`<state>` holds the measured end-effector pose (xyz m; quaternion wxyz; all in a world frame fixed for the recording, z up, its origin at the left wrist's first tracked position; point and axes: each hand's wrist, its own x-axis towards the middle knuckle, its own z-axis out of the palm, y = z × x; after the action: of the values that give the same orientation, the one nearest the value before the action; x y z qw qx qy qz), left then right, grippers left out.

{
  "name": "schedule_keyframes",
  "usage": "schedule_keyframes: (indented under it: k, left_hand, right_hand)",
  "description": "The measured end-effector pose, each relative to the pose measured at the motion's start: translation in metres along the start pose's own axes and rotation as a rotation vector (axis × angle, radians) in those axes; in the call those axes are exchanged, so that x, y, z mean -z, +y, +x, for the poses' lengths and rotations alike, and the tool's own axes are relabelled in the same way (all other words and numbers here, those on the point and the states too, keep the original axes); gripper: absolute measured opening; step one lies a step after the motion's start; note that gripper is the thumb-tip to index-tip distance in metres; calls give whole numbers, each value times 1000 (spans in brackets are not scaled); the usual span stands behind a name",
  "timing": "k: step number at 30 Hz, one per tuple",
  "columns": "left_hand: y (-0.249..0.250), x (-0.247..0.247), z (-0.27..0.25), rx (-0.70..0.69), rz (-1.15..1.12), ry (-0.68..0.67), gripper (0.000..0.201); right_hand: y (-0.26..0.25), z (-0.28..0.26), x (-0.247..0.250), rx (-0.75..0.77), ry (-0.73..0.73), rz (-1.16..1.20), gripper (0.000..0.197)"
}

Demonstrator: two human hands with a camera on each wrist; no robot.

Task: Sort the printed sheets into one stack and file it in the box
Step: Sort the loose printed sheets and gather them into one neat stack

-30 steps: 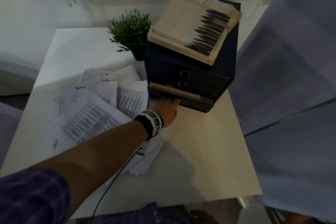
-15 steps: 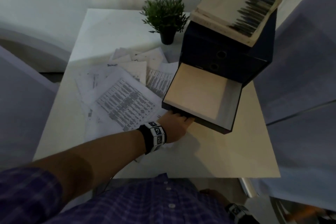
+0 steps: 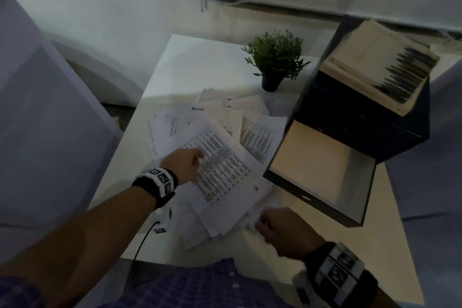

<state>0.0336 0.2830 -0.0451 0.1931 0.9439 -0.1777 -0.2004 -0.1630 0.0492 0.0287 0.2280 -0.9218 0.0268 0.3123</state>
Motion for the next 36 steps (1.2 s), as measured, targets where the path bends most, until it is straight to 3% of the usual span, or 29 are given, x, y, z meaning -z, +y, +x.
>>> schedule_keyframes:
  k: [3, 7, 11, 16, 18, 22, 24, 27, 31, 33, 36]
  left_hand:
    - [-39, 12, 2, 188, -98, 80, 25]
    - [-76, 19, 4, 341, -252, 140, 22]
    - [-89, 11, 11, 440, -399, 70, 33]
    - [-92, -2, 18, 541, -466, 119, 65]
    - [-91, -6, 21, 562, -472, 130, 70]
    - [-97, -8, 21, 536, -520, 127, 72]
    - [-101, -8, 18, 525, -557, 154, 66]
    - [-105, -10, 11, 538, -624, 153, 54]
    - [-107, -4, 3, 493, -724, 20, 16]
    - [-108, -3, 0, 504, -775, 21, 23]
    - [-108, -3, -2, 477, -679, 99, 38]
  right_hand:
    - [-48, 60, 22, 59, 215, 140, 29]
    - [-77, 157, 27, -81, 411, 124, 57]
    - [-67, 199, 17, -409, 315, 47, 102]
    - [-53, 216, 9, -507, 261, 63, 124]
    - [-48, 222, 8, -504, 292, 192, 112]
    - [-44, 221, 10, -462, 380, 384, 59]
    - [-44, 218, 9, -469, 439, 481, 45]
    - [-52, 220, 8, -503, 509, 511, 37]
    - [-60, 229, 5, -458, 487, 607, 31]
    - [-64, 230, 4, -490, 474, 681, 36]
    - [-65, 227, 3, -594, 465, 695, 46]
